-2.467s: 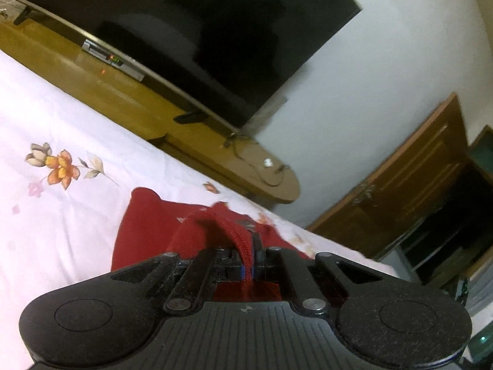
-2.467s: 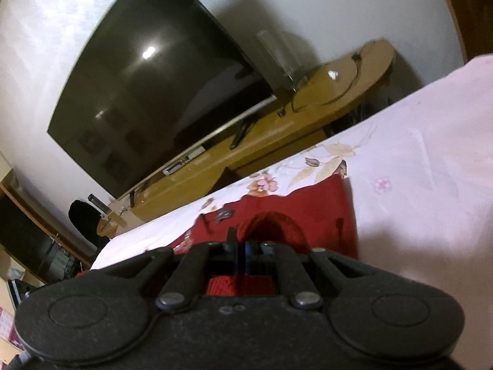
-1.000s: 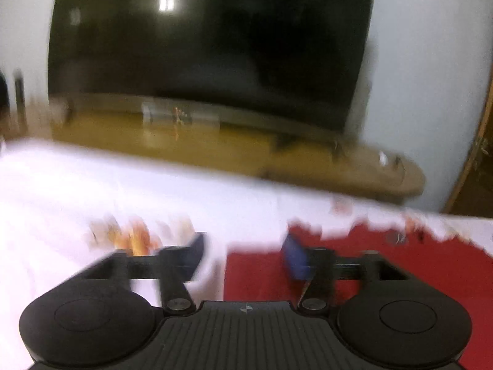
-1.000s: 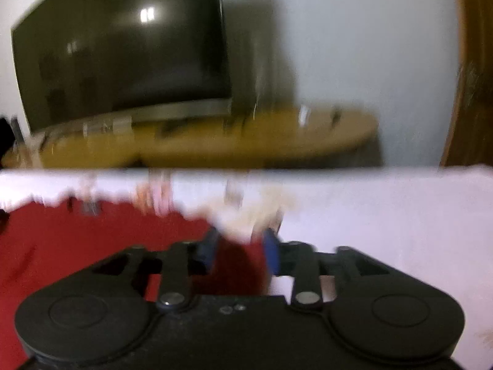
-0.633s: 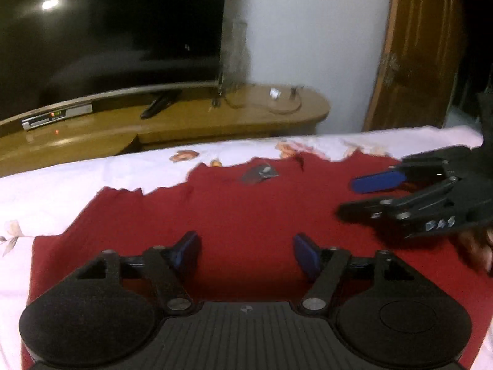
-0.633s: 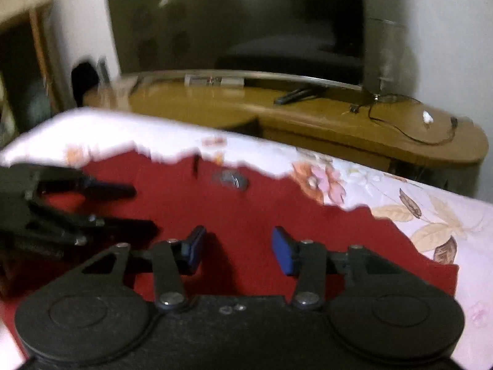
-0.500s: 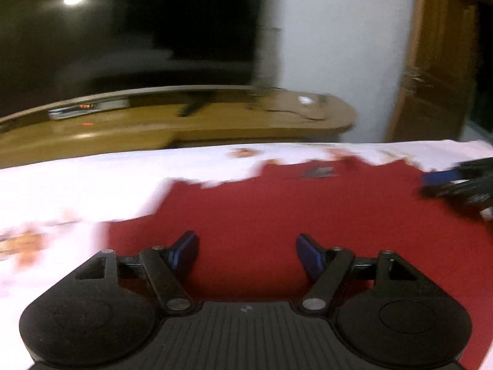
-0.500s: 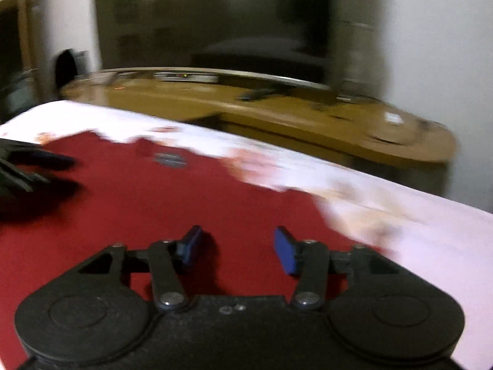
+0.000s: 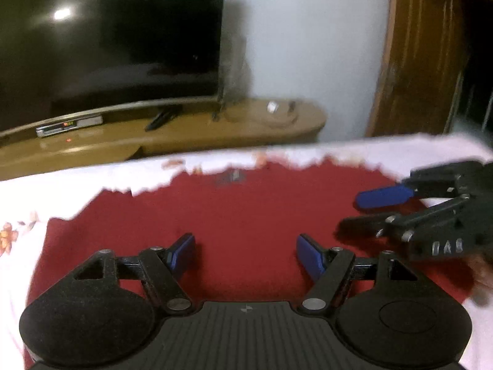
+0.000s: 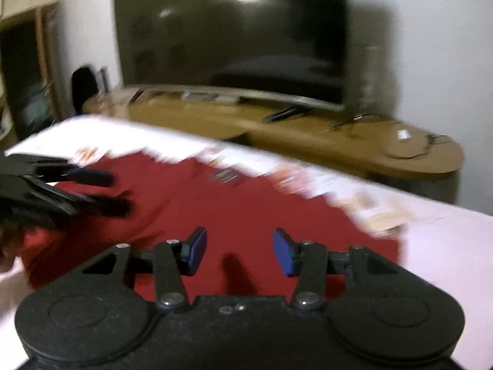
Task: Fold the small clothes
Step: 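Lay the hem over the collar and open both tools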
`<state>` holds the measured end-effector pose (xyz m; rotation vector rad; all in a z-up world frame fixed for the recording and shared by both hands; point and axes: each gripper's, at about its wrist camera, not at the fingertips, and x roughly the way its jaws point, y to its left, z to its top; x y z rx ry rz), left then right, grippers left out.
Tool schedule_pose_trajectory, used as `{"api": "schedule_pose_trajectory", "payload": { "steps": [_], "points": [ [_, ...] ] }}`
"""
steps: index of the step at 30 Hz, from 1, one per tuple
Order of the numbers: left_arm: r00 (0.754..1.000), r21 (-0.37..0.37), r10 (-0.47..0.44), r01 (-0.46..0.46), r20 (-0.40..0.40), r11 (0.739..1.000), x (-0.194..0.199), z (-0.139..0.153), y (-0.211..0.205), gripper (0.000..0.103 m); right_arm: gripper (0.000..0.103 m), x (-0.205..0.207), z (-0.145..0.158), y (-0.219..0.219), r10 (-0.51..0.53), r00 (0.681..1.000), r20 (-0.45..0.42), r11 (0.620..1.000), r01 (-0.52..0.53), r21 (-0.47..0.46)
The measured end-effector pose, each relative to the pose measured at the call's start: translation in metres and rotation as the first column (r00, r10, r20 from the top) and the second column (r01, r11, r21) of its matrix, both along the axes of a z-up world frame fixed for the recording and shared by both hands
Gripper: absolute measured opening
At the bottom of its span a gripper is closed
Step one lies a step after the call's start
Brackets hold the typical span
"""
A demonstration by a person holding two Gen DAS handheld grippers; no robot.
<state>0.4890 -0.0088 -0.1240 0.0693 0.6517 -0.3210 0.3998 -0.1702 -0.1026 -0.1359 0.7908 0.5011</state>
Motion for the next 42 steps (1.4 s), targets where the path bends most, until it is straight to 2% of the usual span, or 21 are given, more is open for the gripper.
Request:
{"api": "schedule_pose_trajectory", "payload": {
  "steps": [2, 5, 11, 14, 16, 19, 21, 24, 27, 29, 33, 37, 42],
  "points": [
    [1.000, 0.016, 0.007, -0.006, -0.023, 1.000, -0.001, -0.012, 0.001, 0.072, 0.047, -0.009, -0.014, 0.019, 0.033, 0.999, -0.012, 0.998, -0.033, -0.048],
    [1.000, 0.001, 0.015, -0.015, -0.016, 1.000, -0.006, -0.013, 0.020, 0.072, 0.049, -0.020, -0.023, 0.024, 0.063, 0.998, 0.012, 0.991, -0.061, -0.117],
    [0.997, 0.039, 0.082, -0.082, -0.009, 0.996, -0.026, -0.012, 0.080, 0.075, 0.048, -0.023, -0.016, -0.044, -0.087, 0.996, -0.010, 0.988, 0.085, -0.125],
    [0.993, 0.023, 0.115, -0.114, -0.025, 0.993, -0.032, -0.011, 0.102, 0.077, 0.048, -0.030, -0.011, -0.065, -0.138, 0.990, -0.010, 0.977, 0.135, -0.163],
    [0.988, 0.023, 0.150, -0.150, -0.023, 0.988, -0.033, 0.000, 0.097, 0.077, 0.046, -0.031, -0.002, -0.065, -0.171, 0.985, -0.028, 0.975, 0.165, -0.149],
    [0.995, -0.010, 0.097, -0.097, 0.021, 0.995, -0.044, 0.018, 0.068, 0.077, 0.048, -0.047, 0.018, -0.040, -0.126, 0.991, 0.036, 0.985, 0.129, -0.114],
    [0.999, 0.004, 0.045, -0.045, 0.016, 0.999, -0.049, 0.020, 0.041, 0.077, 0.049, -0.057, 0.025, -0.014, -0.073, 0.997, 0.034, 0.995, 0.075, -0.066],
    [0.999, 0.039, 0.028, -0.027, -0.035, 0.999, -0.053, 0.008, 0.014, 0.077, 0.050, -0.070, 0.012, 0.030, 0.016, 1.000, 0.010, 0.995, -0.015, -0.097],
    [0.998, 0.104, 0.042, -0.036, -0.053, 0.994, -0.060, -0.008, 0.011, 0.077, 0.051, -0.082, -0.006, 0.044, 0.049, 0.999, -0.022, 0.987, -0.052, -0.155],
    [0.998, 0.086, 0.041, -0.037, -0.044, 0.996, -0.071, -0.011, 0.020, 0.077, 0.052, -0.087, -0.014, 0.036, 0.037, 0.999, -0.031, 0.981, -0.042, -0.189],
    [0.997, 0.077, 0.059, -0.056, -0.043, 0.995, -0.080, -0.011, 0.037, 0.079, 0.059, -0.093, -0.011, -0.002, -0.034, 0.999, -0.034, 0.985, 0.028, -0.172],
    [0.997, 0.079, 0.069, -0.066, -0.042, 0.995, -0.087, -0.011, 0.046, 0.080, 0.060, -0.091, -0.011, -0.033, -0.097, 0.994, -0.050, 0.980, 0.087, -0.178],
    [0.997, 0.068, 0.068, -0.065, -0.048, 0.996, -0.090, -0.013, 0.062, 0.082, 0.060, -0.092, -0.011, -0.044, -0.124, 0.991, -0.058, 0.979, 0.112, -0.173]
  ]
}}
